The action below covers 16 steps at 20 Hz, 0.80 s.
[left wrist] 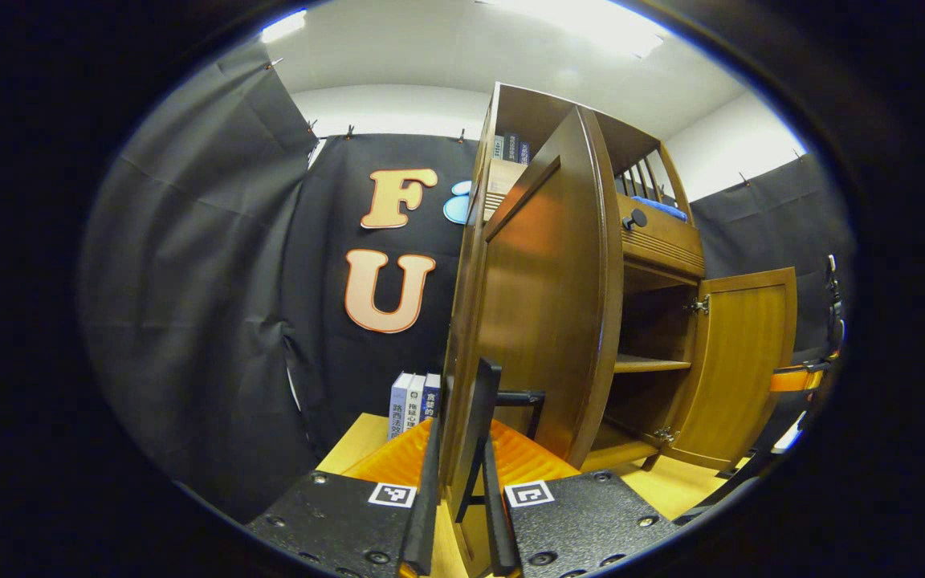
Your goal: Open the right door of the double-door shoe cabinet with the right hand, and open the left door with the left hand.
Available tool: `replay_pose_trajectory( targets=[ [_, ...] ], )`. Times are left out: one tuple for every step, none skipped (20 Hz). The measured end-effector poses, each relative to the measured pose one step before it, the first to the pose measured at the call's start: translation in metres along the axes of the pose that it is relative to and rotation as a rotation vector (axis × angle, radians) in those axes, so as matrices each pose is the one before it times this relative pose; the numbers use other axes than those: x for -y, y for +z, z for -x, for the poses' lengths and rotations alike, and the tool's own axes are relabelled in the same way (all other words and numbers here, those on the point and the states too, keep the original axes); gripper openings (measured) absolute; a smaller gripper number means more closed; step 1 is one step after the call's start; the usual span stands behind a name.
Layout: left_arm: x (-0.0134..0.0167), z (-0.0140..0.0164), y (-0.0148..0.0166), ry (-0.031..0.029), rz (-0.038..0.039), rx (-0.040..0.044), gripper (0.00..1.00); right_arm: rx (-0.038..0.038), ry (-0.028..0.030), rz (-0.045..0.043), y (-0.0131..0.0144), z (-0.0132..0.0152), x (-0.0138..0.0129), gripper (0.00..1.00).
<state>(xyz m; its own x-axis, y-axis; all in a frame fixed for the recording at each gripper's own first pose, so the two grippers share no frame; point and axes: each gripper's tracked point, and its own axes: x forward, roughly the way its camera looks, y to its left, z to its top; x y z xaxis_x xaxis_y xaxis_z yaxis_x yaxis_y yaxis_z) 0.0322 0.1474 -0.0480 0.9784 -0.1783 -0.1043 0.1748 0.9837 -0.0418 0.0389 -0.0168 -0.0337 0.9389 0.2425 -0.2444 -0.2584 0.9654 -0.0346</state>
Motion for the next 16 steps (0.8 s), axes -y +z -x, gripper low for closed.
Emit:
replay_pose_trajectory(
  targets=[
    [-0.00107, 0.00055, 0.00048, -0.01149, 0.01487, 0.00366, 0.27, 0.00139, 0.00044, -0.00134, 0.00125, -0.00066, -0.00022, 0.89],
    [-0.00233, 0.00129, 0.00028, 0.00282, 0.01194, 0.00186, 0.27, -0.00052, 0.00186, 0.00052, -0.00052, -0.00029, -0.00018, 0.89],
    [-0.0016, 0.00291, -0.00178, 0.00867, 0.00935, -0.00226, 0.25, -0.00027, 0.00409, 0.00117, 0.00058, 0.0004, 0.00024, 0.89],
    [0.00058, 0.00459, -0.00308, 0.0141, 0.00751, -0.00639, 0.27, 0.00027, 0.00393, 0.00001, -0.00025, 0.00023, 0.00067, 0.89],
    [-0.00084, 0.00793, -0.00666, 0.02096, -0.00029, -0.01679, 0.27, -0.00095, 0.00503, -0.0002, -0.00015, -0.00019, 0.00166, 0.89],
    [0.00004, 0.00829, -0.006, 0.0219, -0.01039, -0.01784, 0.29, -0.00221, 0.00199, -0.00091, -0.00022, -0.0012, 0.00217, 0.89],
    [0.00148, 0.00677, -0.00304, 0.01877, -0.01108, -0.01015, 0.27, -0.00282, 0.00261, -0.00185, -0.00105, -0.0004, 0.00351, 0.89],
    [0.00342, 0.00662, -0.00094, 0.01918, -0.00726, -0.00256, 0.26, -0.00418, 0.00453, -0.00193, -0.00094, -0.00031, 0.00384, 0.89],
    [0.00448, 0.00742, 0.00177, 0.01393, -0.004, 0.00379, 0.2, -0.00538, 0.00471, -0.00047, -0.0012, -0.00094, 0.00361, 0.89],
    [0.00624, 0.00695, 0.00293, 0.00967, -0.00083, 0.00906, 0.14, -0.00345, 0.00486, 0.00171, 0.0005, -0.00212, 0.00156, 0.98],
    [0.00585, 0.00588, 0.0031, 0.01289, -0.00113, 0.01035, 0.14, -0.00279, 0.00649, 0.0022, 0.00097, -0.00146, 0.00275, 0.98],
    [0.00474, 0.00548, 0.00406, 0.01478, -0.00699, 0.01083, 0.14, 0.00025, 0.01061, 0.00203, 0.00053, -0.00084, 0.00126, 0.98],
    [0.00624, 0.00511, 0.00407, 0.00656, -0.01141, 0.012, 0.22, 0.00133, 0.01103, 0.00229, -0.00023, -0.00009, 0.0002, 0.98],
    [0.00932, 0.00272, 0.00568, -0.00227, -0.00418, 0.01486, 0.14, 0.00068, 0.01213, 0.00278, 0.00047, -0.00044, -0.0005, 0.98],
    [0.00856, 0.00337, 0.00451, -0.00177, 0.00233, 0.01646, 0.14, -0.00008, 0.01186, 0.00244, -0.00001, -0.00025, 0.00025, 0.98],
    [0.01074, 0.00189, 0.00436, -0.00797, 0.00679, 0.01178, 0.14, -0.00103, 0.01281, 0.0008, -0.00005, -0.00059, -0.00021, 0.98]
  ],
)
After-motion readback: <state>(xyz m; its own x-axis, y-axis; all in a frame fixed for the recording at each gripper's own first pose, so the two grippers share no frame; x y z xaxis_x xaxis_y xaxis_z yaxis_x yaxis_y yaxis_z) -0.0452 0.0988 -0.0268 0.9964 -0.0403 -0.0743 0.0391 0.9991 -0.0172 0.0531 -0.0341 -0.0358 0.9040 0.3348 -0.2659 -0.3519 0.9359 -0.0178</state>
